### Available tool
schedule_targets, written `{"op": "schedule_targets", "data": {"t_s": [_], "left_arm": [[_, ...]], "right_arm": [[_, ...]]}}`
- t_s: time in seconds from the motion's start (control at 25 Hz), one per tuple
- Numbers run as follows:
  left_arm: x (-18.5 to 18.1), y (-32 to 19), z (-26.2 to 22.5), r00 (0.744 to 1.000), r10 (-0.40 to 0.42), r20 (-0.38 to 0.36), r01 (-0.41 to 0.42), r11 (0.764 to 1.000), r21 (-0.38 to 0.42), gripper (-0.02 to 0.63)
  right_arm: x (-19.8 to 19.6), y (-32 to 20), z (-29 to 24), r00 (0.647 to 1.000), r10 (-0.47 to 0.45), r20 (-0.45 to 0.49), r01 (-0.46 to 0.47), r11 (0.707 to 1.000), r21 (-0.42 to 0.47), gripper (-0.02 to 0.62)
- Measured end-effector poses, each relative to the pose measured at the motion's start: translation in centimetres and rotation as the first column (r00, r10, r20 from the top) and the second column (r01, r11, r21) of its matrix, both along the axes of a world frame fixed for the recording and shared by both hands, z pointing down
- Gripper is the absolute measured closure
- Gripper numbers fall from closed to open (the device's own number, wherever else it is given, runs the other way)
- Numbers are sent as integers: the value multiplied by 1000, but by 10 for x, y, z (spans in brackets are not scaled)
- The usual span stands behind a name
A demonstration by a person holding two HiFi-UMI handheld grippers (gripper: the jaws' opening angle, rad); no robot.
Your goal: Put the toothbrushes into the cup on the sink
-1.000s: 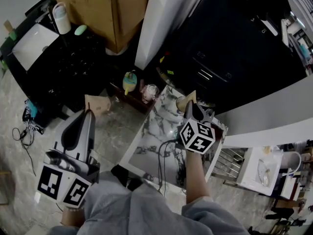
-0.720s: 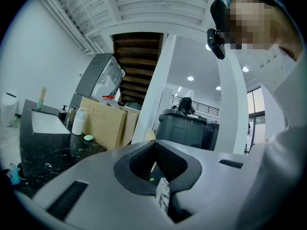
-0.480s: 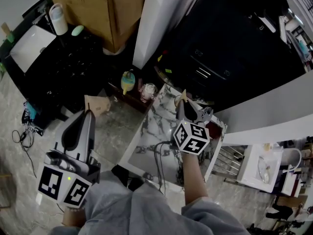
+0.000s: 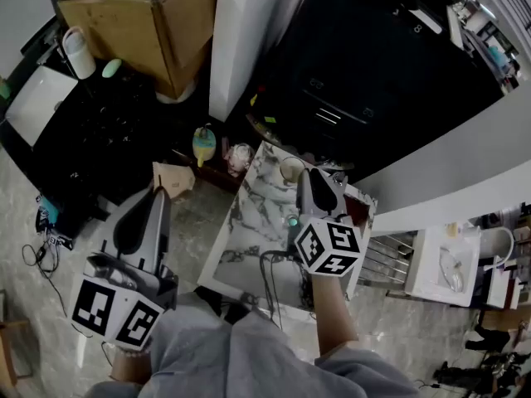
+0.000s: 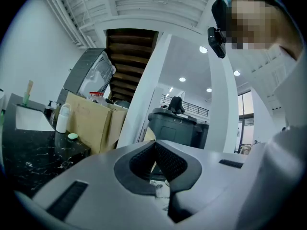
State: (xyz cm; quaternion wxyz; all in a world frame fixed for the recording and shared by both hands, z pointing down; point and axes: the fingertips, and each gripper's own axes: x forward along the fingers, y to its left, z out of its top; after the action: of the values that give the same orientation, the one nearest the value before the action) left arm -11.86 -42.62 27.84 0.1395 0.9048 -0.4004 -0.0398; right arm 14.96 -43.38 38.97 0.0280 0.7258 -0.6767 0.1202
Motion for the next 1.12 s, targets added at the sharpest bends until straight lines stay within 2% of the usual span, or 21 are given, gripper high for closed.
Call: {"op": "schedule_targets", "data": {"t_s": [0.12,0.2,0.48,0.72,1.12], "left_arm": [[17,1,-5,999,46,-5,-46,999,12,600],[29,2,-9,997,79,-9,-78,997,21,601],[76,4,-24,980,197,-27,-195,979,65,600],[123,6,-36,952,302,-38,-298,950,93,600],[185,5,-27,906,420,-52,-413,905,98,600]], "right_arm": [[6,17,-12,1000,15,22,-15,1000,23,539],[11,29,-17,999,32,44,-33,999,27,591],[27,67,-25,994,89,65,-91,995,31,597],[54,110,-26,981,186,60,-187,982,16,597],[85,166,-11,941,330,71,-330,944,-25,597]]}}
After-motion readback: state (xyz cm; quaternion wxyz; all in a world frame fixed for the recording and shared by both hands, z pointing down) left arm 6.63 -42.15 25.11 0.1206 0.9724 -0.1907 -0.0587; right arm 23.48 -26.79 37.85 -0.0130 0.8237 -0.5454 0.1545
